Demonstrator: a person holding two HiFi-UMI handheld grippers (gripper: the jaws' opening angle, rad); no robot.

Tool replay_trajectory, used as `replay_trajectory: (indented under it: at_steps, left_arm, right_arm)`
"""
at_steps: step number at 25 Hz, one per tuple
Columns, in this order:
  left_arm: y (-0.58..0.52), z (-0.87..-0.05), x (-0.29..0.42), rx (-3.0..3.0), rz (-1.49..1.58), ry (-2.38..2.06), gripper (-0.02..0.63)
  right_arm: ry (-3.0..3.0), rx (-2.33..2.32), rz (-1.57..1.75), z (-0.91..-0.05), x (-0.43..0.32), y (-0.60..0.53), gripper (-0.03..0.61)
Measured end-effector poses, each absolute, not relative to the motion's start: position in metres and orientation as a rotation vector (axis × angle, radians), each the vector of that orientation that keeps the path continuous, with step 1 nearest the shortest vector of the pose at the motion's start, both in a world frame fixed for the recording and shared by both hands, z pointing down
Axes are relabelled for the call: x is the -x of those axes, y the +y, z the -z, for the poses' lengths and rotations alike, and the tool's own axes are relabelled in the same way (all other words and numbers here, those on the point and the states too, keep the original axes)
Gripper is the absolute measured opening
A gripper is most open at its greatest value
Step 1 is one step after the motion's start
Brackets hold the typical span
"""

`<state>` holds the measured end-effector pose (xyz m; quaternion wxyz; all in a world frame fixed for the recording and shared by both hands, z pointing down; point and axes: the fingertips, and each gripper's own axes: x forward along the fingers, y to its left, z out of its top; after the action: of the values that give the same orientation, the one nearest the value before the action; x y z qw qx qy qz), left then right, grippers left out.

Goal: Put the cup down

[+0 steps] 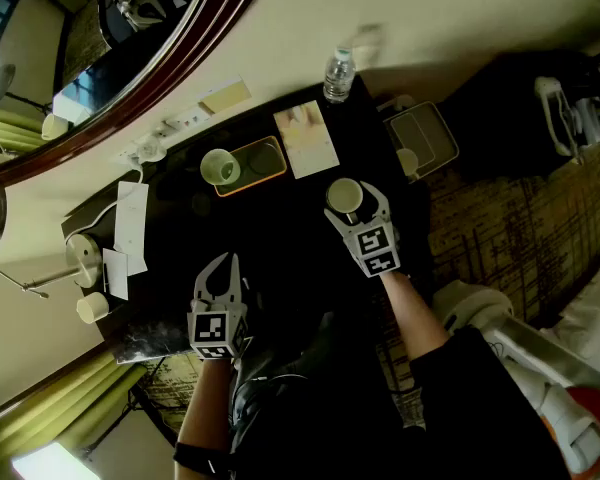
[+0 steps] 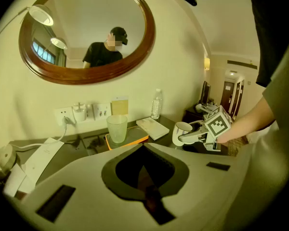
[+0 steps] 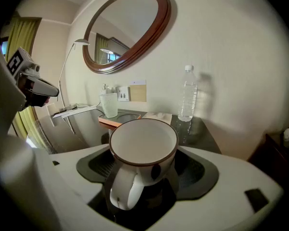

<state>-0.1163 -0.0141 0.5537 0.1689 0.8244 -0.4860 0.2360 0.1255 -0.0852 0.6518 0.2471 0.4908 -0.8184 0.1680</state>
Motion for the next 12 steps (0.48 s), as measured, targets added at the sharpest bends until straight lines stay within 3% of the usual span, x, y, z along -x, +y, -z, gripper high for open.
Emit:
replay_trajectory:
  at_steps: [12]
  left_arm:
    - [-0.013,-0.517,0.100,-2.366,-0.631,-1.338,0.001]
  right_arm:
    - [-2.205,-1.377,-0.491,-0.609,-0.130,-0.060,0.434]
